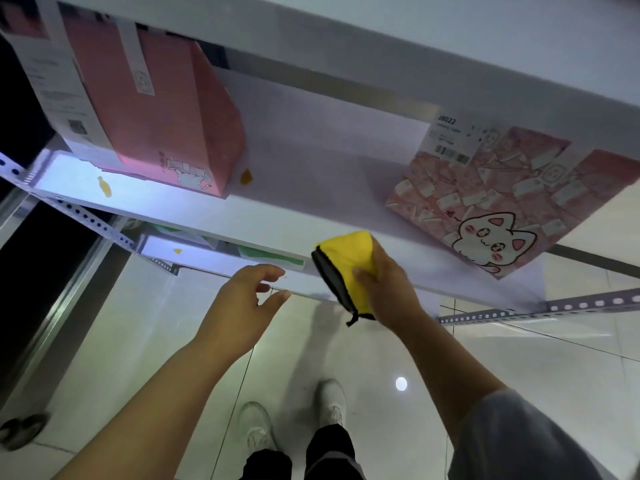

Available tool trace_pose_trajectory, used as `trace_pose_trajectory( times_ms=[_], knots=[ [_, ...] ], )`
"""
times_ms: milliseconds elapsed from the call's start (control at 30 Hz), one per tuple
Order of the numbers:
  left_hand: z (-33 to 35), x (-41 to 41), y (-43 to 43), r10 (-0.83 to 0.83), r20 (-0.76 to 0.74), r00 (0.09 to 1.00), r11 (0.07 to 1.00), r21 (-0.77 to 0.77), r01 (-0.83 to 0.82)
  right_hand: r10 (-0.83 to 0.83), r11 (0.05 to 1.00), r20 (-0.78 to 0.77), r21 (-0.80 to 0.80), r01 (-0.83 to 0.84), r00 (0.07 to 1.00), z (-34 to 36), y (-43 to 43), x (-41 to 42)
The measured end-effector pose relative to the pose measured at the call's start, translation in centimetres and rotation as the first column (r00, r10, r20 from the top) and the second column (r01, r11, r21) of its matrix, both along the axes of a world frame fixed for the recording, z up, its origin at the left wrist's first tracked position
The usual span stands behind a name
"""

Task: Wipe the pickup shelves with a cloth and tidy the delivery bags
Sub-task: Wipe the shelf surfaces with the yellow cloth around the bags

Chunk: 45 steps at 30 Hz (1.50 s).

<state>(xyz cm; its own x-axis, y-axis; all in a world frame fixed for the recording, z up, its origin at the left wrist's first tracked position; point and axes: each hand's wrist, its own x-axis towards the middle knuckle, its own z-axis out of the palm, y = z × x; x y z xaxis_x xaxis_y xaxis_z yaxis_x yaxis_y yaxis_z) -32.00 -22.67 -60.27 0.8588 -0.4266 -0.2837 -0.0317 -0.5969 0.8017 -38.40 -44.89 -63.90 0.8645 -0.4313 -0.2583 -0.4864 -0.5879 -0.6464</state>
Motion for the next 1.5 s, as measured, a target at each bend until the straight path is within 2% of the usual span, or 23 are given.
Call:
trace_pose_trajectory(
  times_ms=[100,167,233,333,433,533,667,733,833,933,1000,1167,1300,1400,1500],
  knots=[
    [-1.6,1.7,0.4,-0.066,0.009,0.998,0.997,0.040,0.065,-0.127,0.981,-0.030,-0.151,0.121,0.991,-2.1,-0.9,3.1],
    [-2.7,2.8,0.6,-0.082,0.014,0.997,0.995,0.056,0.081,-0.273,0.937,0.048,-0.212,0.277,0.961,-3.3,-0.9,4.1],
    [-3.7,3.7,0.9,-0.097,0.022,0.995,0.993,0.069,0.096,-0.363,0.901,0.134,-0.203,0.384,0.922,-4.2,0.0,4.5],
    [-5.1,5.0,1.5,-0.146,0.062,0.987,0.981,0.136,0.136,-0.260,0.863,0.114,-0.418,0.284,0.959,-5.8,2.1,4.6],
    [-6.4,6.4,2.1,-0.214,0.133,0.968,0.954,0.241,0.178,-0.150,0.882,0.116,-0.434,0.186,0.982,-5.5,4.7,5.9],
    [-7.2,7.9,2.6,-0.249,0.209,0.946,0.939,0.292,0.183,-0.005,0.866,0.029,-0.499,0.019,1.000,-5.2,7.3,8.1],
    [-7.6,9.7,3.3,-0.312,0.293,0.904,0.913,0.357,0.200,0.046,0.834,-0.029,-0.549,-0.055,0.999,-5.3,8.2,8.9],
    [-7.7,10.6,3.8,-0.368,0.299,0.880,0.878,0.424,0.222,0.033,0.824,-0.029,-0.565,-0.044,0.999,-5.3,7.1,8.0],
    [-8.0,12.0,4.9,-0.412,0.278,0.868,0.829,0.509,0.231,-0.102,0.820,-0.057,-0.570,0.052,0.993,-5.5,5.3,7.0],
    [-8.3,12.8,5.4,-0.427,0.270,0.863,0.816,0.526,0.239,-0.230,0.823,-0.120,-0.553,0.128,0.966,-6.0,5.5,7.9],
    [-8.5,12.8,5.2,-0.430,0.275,0.860,0.823,0.510,0.248,-0.254,0.812,-0.128,-0.567,0.140,0.959,-6.1,7.2,9.3],
    [-9.1,12.7,5.1,-0.361,0.270,0.893,0.869,0.445,0.217,-0.005,0.789,-0.123,-0.611,-0.071,0.992,-5.5,10.2,12.0],
    [-8.7,13.0,5.2,-0.308,0.252,0.917,0.897,0.398,0.192,0.052,0.821,-0.111,-0.561,-0.106,0.992,-5.6,9.2,12.1],
    [-6.7,13.5,4.9,-0.137,0.276,0.951,0.958,0.283,0.056,0.076,0.845,-0.077,-0.524,-0.105,0.994,-5.3,8.5,12.4],
    [-5.2,14.4,4.5,0.056,0.409,0.911,0.980,0.153,-0.129,0.103,0.856,-0.068,-0.503,-0.123,0.992,-4.7,8.0,13.2]
  ],
)
